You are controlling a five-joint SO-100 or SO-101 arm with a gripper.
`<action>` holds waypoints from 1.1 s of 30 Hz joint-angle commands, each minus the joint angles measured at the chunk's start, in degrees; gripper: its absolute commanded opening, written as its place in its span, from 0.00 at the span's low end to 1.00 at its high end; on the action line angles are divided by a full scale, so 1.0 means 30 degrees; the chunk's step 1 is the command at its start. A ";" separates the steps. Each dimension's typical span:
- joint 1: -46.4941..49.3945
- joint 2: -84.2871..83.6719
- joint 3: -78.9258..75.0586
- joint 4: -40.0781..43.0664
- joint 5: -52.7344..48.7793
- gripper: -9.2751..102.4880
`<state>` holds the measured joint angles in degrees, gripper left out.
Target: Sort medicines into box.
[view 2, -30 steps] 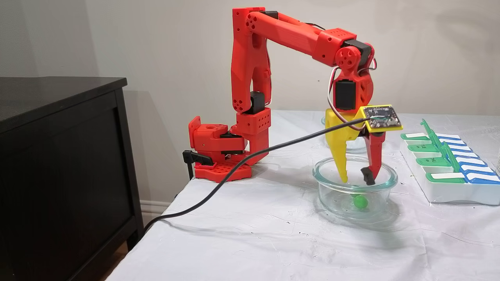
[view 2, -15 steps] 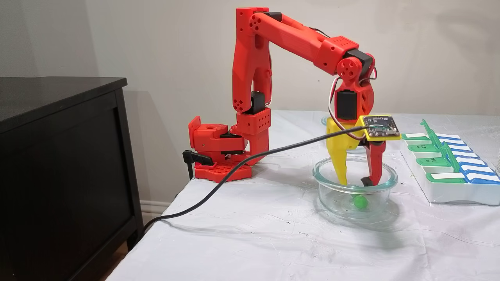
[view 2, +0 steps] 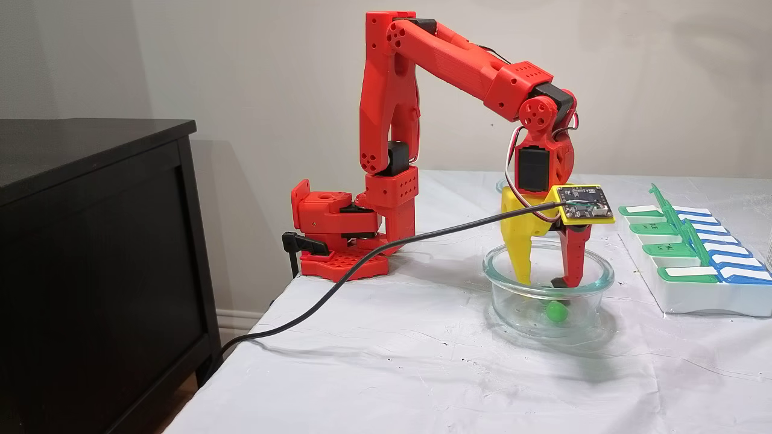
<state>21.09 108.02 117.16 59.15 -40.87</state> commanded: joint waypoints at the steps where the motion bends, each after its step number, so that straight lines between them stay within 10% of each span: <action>1: -0.0439 0.0352 -0.0117 -0.0322 0.0059 0.26; 33: -0.0674 0.0000 0.0381 -0.0850 0.0176 0.17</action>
<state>20.04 107.75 118.65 56.51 -40.34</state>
